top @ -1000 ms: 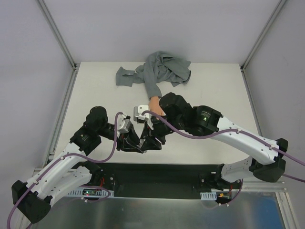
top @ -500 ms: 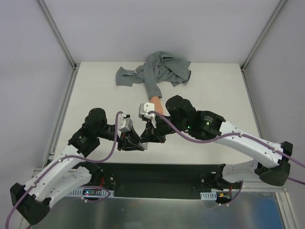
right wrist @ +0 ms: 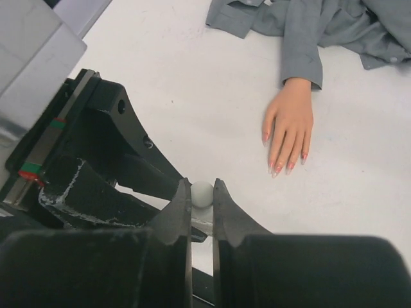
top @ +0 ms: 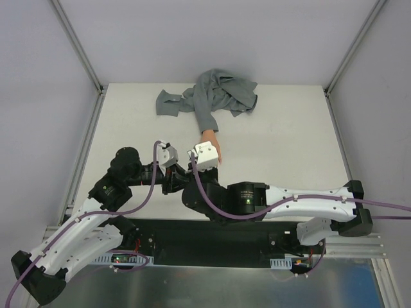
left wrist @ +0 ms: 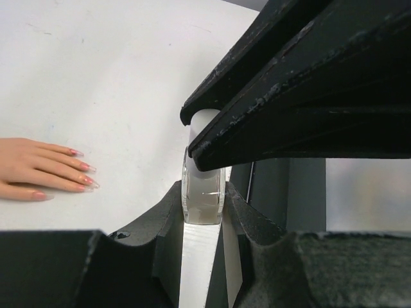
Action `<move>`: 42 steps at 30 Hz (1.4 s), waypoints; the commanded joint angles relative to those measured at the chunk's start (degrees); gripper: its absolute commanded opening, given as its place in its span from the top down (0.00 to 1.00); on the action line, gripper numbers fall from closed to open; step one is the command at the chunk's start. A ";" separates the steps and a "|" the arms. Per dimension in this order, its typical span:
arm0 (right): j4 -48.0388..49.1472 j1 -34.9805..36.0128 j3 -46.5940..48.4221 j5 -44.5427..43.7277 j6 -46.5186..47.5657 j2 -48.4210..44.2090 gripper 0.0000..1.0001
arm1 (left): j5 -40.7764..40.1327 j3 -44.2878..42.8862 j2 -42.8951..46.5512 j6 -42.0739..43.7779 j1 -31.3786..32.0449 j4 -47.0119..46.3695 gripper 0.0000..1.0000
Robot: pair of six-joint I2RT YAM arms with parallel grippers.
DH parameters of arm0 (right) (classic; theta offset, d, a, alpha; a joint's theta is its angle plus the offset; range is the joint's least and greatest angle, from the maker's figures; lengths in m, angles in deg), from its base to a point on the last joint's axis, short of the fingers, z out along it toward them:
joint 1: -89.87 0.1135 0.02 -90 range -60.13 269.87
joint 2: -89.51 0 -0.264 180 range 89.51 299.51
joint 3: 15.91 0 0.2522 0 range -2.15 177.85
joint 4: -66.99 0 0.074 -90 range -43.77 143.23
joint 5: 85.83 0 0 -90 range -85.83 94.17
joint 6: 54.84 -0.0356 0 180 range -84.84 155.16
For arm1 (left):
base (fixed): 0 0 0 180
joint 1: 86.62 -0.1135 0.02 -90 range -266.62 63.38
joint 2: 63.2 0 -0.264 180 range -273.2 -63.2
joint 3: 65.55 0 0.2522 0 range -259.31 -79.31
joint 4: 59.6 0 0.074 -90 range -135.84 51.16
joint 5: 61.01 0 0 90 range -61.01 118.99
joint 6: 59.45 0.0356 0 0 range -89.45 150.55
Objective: Paint the nails
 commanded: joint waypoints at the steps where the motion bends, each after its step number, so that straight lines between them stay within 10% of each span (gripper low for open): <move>1: -1.30 1.24 -3.83 -1.91 -2.47 -2.59 0.99 | -0.33 -2.67 0.16 -0.15 -0.40 -10.74 1.00; 9: 1.55 -2.97 -2.87 28.72 18.02 -5.41 0.46 | 11.07 -2.93 -2.56 0.73 -0.40 -10.75 1.00; 17: 1.81 -8.78 -4.81 57.07 28.23 -11.81 0.25 | 20.95 -2.50 -3.45 0.55 -0.40 -10.92 1.00; 25: 9.01 -17.74 -11.57 72.45 34.12 -19.38 0.20 | 27.00 -2.32 -3.71 0.73 -0.40 -11.45 1.00; 42: 14.82 -21.97 -10.62 89.26 37.03 -15.87 0.46 | 32.20 -0.83 -3.53 -3.49 -0.31 -17.16 1.00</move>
